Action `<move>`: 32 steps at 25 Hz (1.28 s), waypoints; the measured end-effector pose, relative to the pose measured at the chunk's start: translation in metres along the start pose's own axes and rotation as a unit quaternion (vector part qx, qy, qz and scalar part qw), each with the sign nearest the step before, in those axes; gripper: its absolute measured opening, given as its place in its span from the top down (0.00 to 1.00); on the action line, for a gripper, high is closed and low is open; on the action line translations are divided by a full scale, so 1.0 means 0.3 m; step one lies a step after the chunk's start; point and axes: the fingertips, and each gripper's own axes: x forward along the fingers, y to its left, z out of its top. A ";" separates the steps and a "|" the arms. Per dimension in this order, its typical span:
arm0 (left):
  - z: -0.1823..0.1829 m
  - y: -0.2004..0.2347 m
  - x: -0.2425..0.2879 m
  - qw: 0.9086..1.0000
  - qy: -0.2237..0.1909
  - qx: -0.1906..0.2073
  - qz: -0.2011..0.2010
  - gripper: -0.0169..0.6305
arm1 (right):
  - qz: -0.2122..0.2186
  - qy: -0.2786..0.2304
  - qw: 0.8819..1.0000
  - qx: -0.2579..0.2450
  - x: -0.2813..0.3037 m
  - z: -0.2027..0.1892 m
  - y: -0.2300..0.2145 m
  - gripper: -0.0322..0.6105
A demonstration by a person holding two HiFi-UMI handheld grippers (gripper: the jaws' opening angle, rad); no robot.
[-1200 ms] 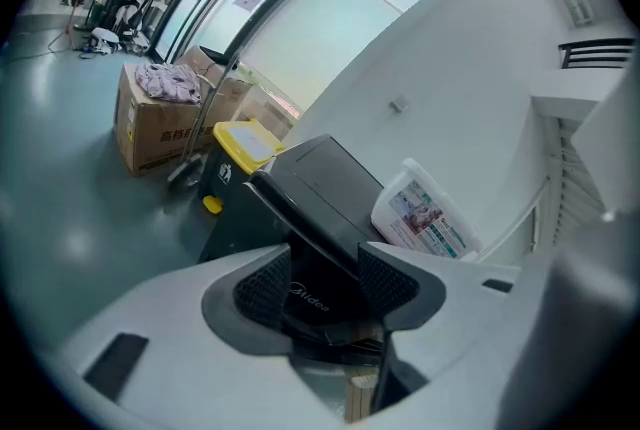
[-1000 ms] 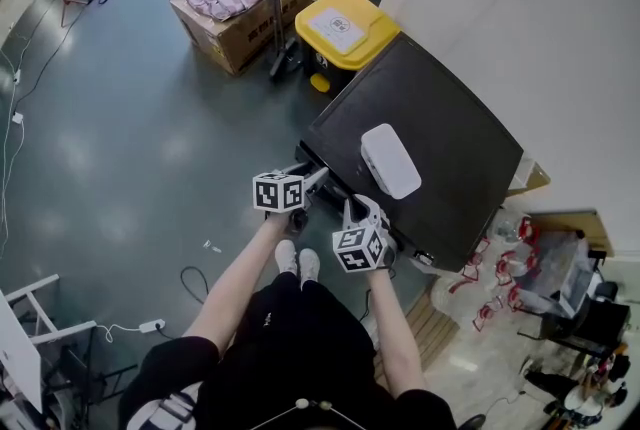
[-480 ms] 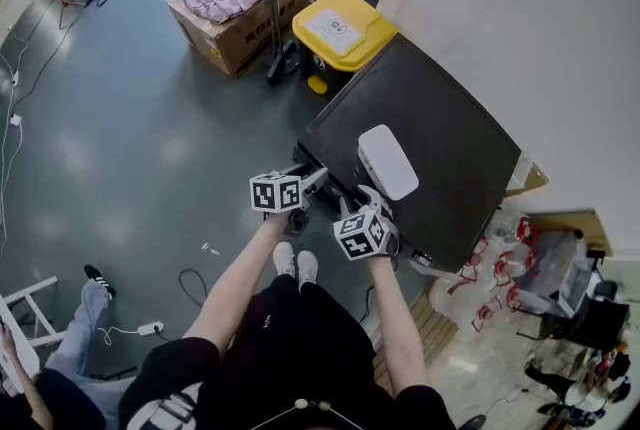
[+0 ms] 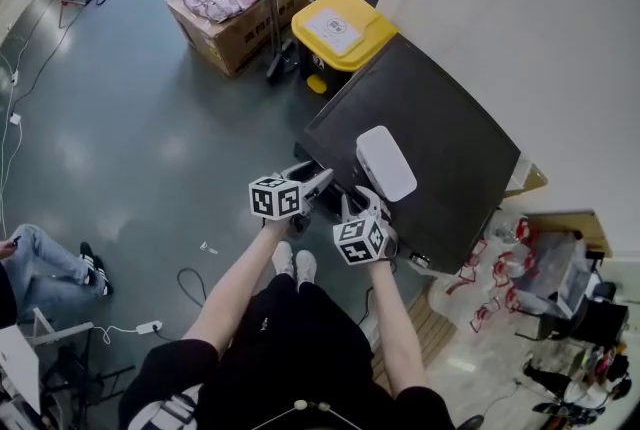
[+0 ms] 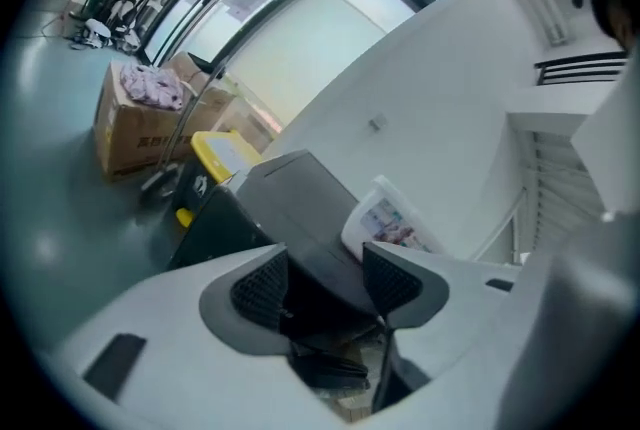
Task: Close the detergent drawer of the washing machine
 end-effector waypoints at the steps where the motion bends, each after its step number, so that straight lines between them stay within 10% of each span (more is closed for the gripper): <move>1: 0.030 -0.039 -0.029 0.999 -0.021 0.019 -0.024 0.67 | -0.006 -0.033 0.999 0.026 -0.035 0.025 -0.015 0.86; 4: 0.162 -0.196 -0.127 0.986 -0.092 0.127 -0.062 0.80 | -0.026 -0.165 0.978 0.123 -0.187 0.142 -0.093 0.94; 8: 0.269 -0.435 -0.276 0.938 -0.128 0.315 -0.064 0.89 | -0.019 -0.285 0.940 0.185 -0.382 0.293 -0.159 0.94; 11: 0.321 -0.568 -0.383 0.909 -0.158 0.382 -0.049 0.94 | -0.023 -0.341 0.921 0.184 -0.508 0.399 -0.179 0.94; 32: 0.341 -0.696 -0.665 0.905 -0.218 0.365 0.009 0.96 | 0.007 -0.390 0.908 0.155 -0.820 0.527 -0.139 0.95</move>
